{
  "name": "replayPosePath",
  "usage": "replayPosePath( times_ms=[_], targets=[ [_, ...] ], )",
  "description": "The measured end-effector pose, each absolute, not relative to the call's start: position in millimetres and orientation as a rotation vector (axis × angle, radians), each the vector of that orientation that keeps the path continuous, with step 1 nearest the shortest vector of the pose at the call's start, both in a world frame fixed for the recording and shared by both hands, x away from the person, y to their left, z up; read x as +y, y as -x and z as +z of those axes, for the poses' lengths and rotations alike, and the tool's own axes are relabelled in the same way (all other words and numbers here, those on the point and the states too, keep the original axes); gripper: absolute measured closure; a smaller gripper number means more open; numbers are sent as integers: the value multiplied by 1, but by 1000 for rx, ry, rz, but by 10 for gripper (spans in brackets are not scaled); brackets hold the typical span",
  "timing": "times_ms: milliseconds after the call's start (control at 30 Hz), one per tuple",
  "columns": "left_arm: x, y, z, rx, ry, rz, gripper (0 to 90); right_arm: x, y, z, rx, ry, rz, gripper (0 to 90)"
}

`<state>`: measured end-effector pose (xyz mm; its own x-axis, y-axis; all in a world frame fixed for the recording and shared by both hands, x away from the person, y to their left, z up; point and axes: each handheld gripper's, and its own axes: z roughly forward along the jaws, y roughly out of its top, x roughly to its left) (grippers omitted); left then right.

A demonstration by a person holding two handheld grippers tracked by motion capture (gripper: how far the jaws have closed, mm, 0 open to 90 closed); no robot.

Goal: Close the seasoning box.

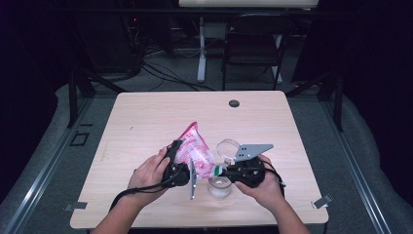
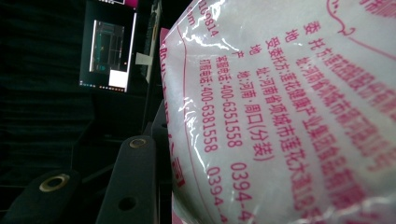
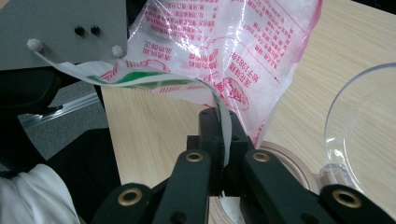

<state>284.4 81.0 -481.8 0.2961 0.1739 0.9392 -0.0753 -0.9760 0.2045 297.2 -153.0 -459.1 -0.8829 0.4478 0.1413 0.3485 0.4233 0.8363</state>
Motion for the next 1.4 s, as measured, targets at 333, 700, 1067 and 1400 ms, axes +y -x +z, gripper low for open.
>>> replayPosePath(
  times_ms=[333, 700, 1067, 1400],
  targets=[
    [76, -285, -482, 70, -2353, 1739, 613, -157, -296, -462, 2563, -742, 1439, 900],
    [71, -286, -483, 52, -2349, 1735, 615, -161, -295, -464, 2554, -764, 1430, 900],
    [70, -285, -482, 42, -2349, 1742, 617, -162, -296, -466, 2557, -772, 1424, 900],
    [69, -286, -482, 48, -2346, 1754, 622, -163, -298, -469, 2565, -784, 1405, 900]
  ],
)
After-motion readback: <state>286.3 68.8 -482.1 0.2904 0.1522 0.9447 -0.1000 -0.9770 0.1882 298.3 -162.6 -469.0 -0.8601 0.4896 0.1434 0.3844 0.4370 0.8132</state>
